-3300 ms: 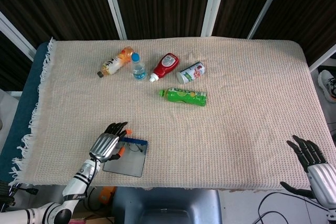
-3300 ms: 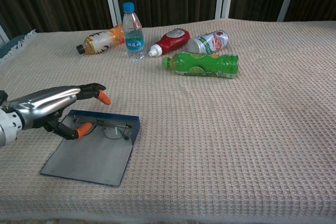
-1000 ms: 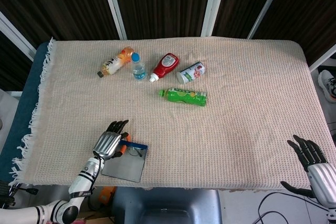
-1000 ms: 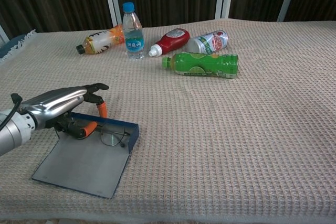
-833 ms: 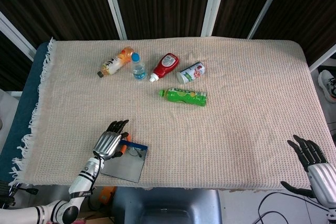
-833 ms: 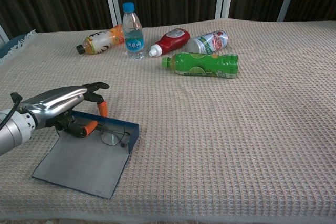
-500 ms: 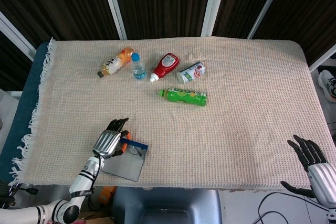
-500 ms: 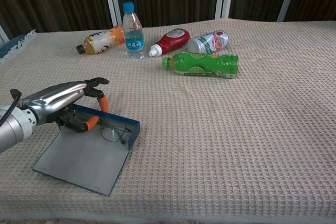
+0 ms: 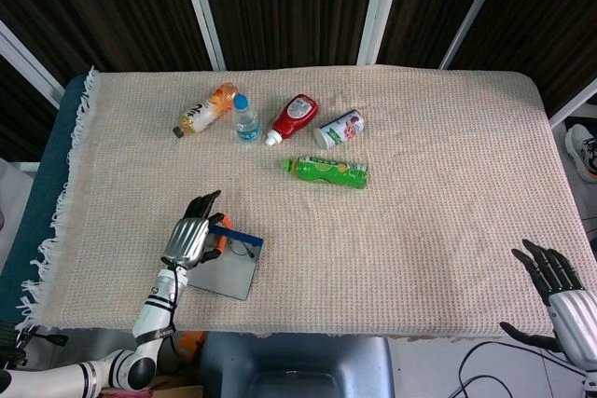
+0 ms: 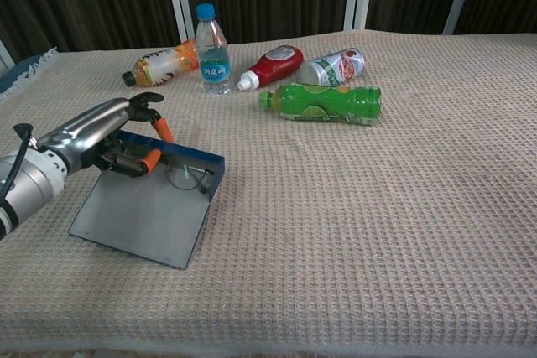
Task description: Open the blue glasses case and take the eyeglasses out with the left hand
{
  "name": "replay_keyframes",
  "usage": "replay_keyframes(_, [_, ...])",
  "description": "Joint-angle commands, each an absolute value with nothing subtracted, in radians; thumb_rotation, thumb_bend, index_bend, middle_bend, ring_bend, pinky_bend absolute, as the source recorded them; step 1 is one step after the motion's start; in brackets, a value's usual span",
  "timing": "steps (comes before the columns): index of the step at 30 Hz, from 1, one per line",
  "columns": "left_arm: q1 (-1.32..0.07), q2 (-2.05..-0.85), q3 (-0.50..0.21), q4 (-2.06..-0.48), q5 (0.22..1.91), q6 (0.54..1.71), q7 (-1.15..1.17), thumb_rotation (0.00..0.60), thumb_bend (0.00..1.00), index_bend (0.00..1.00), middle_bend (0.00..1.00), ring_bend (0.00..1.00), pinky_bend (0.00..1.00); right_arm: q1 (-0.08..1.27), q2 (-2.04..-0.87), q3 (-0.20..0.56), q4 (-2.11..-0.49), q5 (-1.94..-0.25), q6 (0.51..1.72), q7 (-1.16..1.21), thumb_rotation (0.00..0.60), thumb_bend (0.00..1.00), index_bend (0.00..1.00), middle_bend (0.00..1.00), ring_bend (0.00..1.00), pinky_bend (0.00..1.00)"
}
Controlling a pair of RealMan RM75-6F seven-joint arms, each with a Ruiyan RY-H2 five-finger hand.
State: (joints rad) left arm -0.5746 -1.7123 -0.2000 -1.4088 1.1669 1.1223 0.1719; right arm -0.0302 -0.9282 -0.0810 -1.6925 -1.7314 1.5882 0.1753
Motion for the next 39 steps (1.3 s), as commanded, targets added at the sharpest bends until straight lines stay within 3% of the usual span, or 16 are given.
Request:
replay_keyframes(1, [-0.572, -1.732, -0.218, -1.390, 1.174, 1.145, 0.147, 0.600, 0.47, 0.44, 0.01, 0.00, 0.00, -0.030, -0.928, -0.082, -1.692, -1.733, 1.588, 0.175, 0.600, 0.18, 0.00, 0.00, 0.00, 0.00])
replay_keyframes(12, [-0.574, -1.805, -0.269, -1.283, 1.189, 1.217, 0.101, 0.600, 0.48, 0.42, 0.01, 0.00, 0.00, -0.030, -0.928, -0.083, -1.693, -1.734, 1.587, 0.172, 0.600, 0.18, 0.00, 0.00, 0.00, 0.00])
replay_keyframes(30, [-0.595, -1.834, -0.284, -1.193, 1.136, 1.143, 0.119, 0.600, 0.48, 0.41, 0.01, 0.00, 0.00, -0.036, -0.923, -0.083, -1.688, -1.737, 1.602, 0.188, 0.600, 0.18, 0.00, 0.00, 0.00, 0.00])
replay_keyframes(39, [-0.639, -1.847, -0.348, -1.131, 1.112, 1.127, 0.113, 0.600, 0.48, 0.40, 0.02, 0.00, 0.00, -0.039, -0.921, -0.084, -1.686, -1.739, 1.608, 0.194, 0.600, 0.18, 0.00, 0.00, 0.00, 0.00])
